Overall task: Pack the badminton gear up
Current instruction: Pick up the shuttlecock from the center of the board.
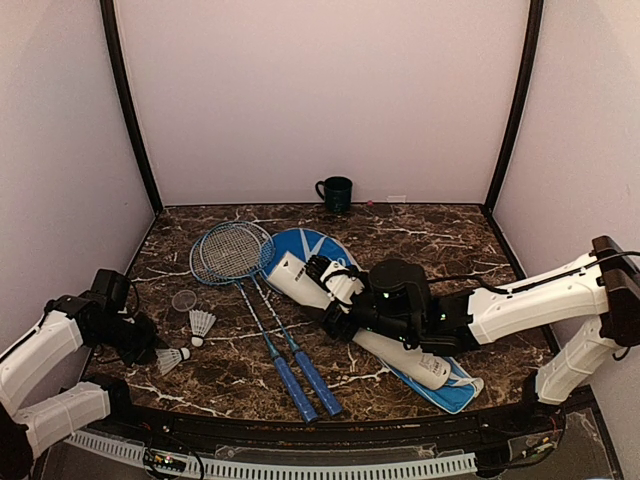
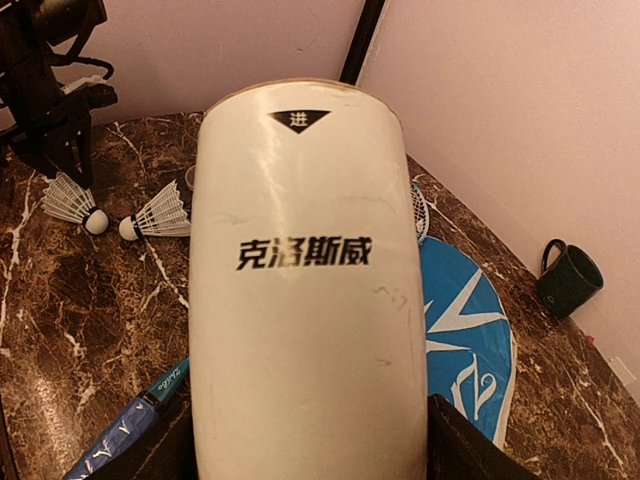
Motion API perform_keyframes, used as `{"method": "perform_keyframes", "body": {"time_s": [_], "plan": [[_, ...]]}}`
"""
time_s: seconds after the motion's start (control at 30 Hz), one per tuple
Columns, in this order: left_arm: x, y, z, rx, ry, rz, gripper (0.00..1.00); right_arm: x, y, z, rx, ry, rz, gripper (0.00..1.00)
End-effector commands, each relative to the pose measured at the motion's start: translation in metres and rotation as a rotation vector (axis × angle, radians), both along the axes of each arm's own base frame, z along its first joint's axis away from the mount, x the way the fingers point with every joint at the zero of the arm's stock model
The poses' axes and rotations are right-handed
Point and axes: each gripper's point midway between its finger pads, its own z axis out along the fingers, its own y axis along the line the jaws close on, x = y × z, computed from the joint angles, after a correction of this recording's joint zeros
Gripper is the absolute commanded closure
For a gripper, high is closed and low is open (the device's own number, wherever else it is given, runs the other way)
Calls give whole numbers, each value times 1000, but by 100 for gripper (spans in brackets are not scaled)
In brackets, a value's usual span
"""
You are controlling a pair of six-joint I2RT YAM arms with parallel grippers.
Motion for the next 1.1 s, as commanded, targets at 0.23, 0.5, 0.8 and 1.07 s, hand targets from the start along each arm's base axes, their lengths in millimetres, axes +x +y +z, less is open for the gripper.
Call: {"method": "perform_keyframes", "body": {"time_s": [0.23,0.5,0.8,1.07], "plan": [[0,-4,3,-25,-12,-8,89,4,6,18,99,-6,-4,28],[13,-1,20,8,-72,-38,100,4,6,18,97,-6,-2,28],[59,10,87,177,-263,-196,100,4,3,20,88,-13,-4,28],[112,-43,180,74,-648,-538,100,2,1,19,57,-15,2,28]]}}
